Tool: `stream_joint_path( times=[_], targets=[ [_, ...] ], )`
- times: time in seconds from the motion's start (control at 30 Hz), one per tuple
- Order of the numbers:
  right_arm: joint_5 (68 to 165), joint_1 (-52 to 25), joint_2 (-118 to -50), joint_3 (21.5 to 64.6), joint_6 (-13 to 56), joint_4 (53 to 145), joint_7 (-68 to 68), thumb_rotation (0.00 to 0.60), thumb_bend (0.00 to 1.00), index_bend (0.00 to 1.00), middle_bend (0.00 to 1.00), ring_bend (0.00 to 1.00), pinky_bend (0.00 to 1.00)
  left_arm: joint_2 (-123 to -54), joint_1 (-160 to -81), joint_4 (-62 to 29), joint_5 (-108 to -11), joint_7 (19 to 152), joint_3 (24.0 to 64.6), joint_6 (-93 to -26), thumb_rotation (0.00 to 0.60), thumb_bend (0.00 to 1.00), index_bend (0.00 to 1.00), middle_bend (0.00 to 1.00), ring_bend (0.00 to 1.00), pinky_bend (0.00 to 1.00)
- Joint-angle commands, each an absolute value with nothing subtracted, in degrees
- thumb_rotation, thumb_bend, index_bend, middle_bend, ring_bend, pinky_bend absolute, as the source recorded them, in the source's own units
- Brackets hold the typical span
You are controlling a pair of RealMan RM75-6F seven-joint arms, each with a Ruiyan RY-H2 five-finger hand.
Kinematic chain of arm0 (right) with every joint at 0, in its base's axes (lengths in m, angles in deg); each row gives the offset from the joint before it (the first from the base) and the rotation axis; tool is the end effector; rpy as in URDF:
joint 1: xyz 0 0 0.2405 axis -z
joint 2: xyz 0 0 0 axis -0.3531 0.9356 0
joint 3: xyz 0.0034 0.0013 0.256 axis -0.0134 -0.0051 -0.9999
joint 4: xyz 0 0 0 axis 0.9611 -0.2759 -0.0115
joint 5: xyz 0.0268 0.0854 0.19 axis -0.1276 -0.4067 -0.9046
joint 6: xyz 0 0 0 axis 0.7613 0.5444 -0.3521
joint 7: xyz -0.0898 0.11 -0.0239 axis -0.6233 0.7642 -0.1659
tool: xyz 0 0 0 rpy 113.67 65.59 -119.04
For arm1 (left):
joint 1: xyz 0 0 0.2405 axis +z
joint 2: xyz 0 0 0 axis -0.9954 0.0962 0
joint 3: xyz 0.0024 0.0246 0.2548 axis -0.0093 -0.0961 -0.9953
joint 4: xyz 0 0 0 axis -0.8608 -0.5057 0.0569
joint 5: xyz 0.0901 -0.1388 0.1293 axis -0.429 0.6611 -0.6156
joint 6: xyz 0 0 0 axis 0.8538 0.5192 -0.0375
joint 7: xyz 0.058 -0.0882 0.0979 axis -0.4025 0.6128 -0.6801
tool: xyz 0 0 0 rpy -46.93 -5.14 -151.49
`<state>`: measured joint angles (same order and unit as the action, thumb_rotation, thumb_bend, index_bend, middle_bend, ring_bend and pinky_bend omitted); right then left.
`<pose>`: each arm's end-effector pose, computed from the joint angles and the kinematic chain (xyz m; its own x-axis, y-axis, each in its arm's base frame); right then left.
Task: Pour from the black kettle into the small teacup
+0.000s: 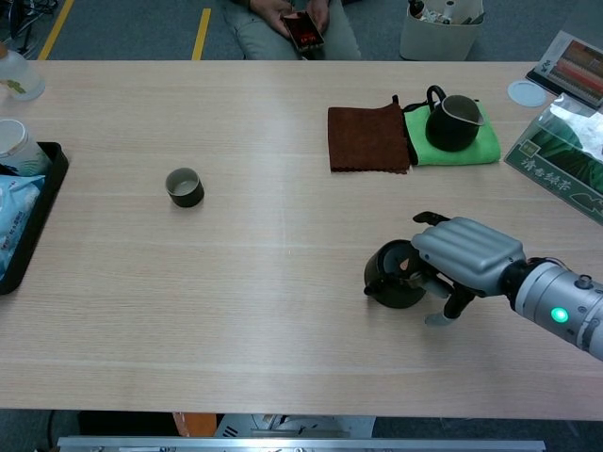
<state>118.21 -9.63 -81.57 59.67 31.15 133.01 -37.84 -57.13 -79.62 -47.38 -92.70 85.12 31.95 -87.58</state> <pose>-0.1871 -0.1923 -0.0267 0.5597 -0.5519 0.6182 -0.8233 -0.4553 0.3389 -0.2922 0.1046 0.2022 0.4225 0.0626 0.9042 0.9052 0.0221 -0.4245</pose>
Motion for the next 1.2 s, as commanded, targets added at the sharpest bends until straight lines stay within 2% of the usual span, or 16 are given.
stream_joint_path(
  times=[0.03, 0.4, 0.67, 0.7, 0.83, 0.93, 1.03, 1.2],
  targets=[
    [117.3, -9.9, -82.1, 59.0, 31.0, 132.6, -37.2, 0.600, 0.00, 0.94, 0.91, 0.84, 0.00, -57.1, -79.6, -47.4, -92.7, 85.0, 32.0, -87.5, 0.600, 0.30, 0.14, 0.06, 0.01, 0.04],
    [115.1, -10.4, -82.8, 56.5, 30.7, 131.1, -32.8, 0.600, 0.00, 0.96, 0.93, 0.87, 0.00, -57.2, -79.9, -48.2, -92.9, 84.1, 32.0, -87.1, 0.600, 0.30, 0.14, 0.06, 0.01, 0.04],
    [115.7, -10.8, -80.0, 55.0, 31.5, 132.2, -27.8, 0.598, 0.00, 0.96, 0.94, 0.88, 0.00, -57.2, -80.1, -48.8, -93.3, 83.3, 32.0, -87.0, 0.600, 0.30, 0.14, 0.06, 0.01, 0.04],
    [116.5, -10.8, -79.4, 54.6, 31.5, 132.4, -26.7, 0.581, 0.00, 0.96, 0.94, 0.88, 0.00, -57.2, -80.1, -48.9, -93.4, 83.1, 32.0, -86.9, 0.600, 0.30, 0.14, 0.06, 0.01, 0.04],
    [119.2, -10.6, -77.5, 53.8, 31.0, 133.0, -23.2, 0.432, 0.00, 0.98, 0.94, 0.88, 0.00, -57.2, -80.2, -49.2, -93.5, 82.8, 32.0, -86.9, 0.600, 0.30, 0.14, 0.06, 0.01, 0.04],
    [120.5, -10.5, -76.1, 53.2, 30.2, 133.5, -21.9, 0.357, 0.00, 0.98, 0.94, 0.88, 0.00, -57.2, -80.3, -49.4, -93.7, 82.6, 32.0, -86.8, 0.600, 0.30, 0.14, 0.06, 0.01, 0.04],
    [120.9, -10.5, -74.5, 52.6, 29.8, 134.4, -21.0, 0.322, 0.00, 1.00, 0.94, 0.88, 0.00, -57.2, -80.4, -49.7, -94.0, 82.5, 32.0, -86.8, 0.600, 0.30, 0.14, 0.06, 0.01, 0.04],
    [122.4, -9.8, -73.3, 51.8, 27.2, 135.5, -20.3, 0.322, 0.00, 1.00, 0.97, 0.91, 0.00, -57.3, -80.6, -50.1, -94.4, 82.0, 32.0, -86.8, 0.600, 0.30, 0.14, 0.06, 0.01, 0.04]
  ],
)
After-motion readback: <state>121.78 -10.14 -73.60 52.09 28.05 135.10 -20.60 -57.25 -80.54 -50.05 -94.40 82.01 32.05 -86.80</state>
